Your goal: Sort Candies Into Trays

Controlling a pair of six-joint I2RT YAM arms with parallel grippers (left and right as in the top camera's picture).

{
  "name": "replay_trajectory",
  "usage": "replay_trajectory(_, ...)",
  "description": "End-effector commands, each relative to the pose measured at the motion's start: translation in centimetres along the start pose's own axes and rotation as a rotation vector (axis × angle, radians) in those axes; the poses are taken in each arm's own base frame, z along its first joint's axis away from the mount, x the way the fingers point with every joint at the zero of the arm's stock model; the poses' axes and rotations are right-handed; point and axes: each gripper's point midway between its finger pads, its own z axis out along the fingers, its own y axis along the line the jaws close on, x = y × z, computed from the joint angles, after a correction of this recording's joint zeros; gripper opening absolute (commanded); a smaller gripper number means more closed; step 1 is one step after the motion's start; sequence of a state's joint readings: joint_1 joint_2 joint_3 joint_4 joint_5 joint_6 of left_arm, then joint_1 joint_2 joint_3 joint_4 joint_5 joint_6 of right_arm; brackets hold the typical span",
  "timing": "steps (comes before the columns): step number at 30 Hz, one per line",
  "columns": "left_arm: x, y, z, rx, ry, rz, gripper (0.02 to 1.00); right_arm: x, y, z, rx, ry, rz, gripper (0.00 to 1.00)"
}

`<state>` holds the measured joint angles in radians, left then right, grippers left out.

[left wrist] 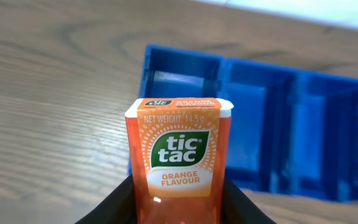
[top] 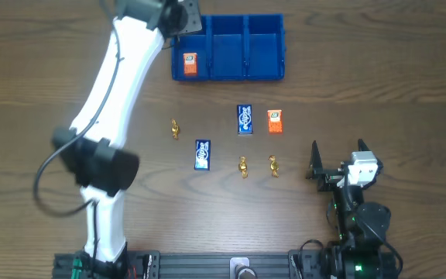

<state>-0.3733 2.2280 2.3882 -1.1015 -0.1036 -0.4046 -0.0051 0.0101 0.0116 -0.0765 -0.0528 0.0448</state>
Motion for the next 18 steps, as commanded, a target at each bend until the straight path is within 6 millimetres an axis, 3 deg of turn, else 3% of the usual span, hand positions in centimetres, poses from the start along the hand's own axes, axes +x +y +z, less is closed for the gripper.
replay_trajectory(1,1.8,0.0,5.7,-0.020,0.101,0.028,0.375,0.1,0.1,0.0,-0.005,-0.001,0.010,0.998)
replay_trajectory(7,2.6,0.3,7.6,-0.024,0.137,0.024,0.413,0.1,0.1,0.0,-0.005,-0.001,0.010,0.998)
replay_trajectory(11,2.4,0.4,7.6,-0.026,0.133,0.030,0.529,0.1,0.1,0.0,-0.005,-0.001,0.010,0.998)
replay_trajectory(14,2.4,0.5,7.5,-0.028,0.134,0.032,0.726,0.1,0.1,0.0,-0.005,-0.001,0.010,0.998)
replay_trajectory(18,2.9,-0.5,7.4,0.010,0.151,0.031,0.774,0.1,0.1,0.0,-0.005,-0.001,0.010,0.998)
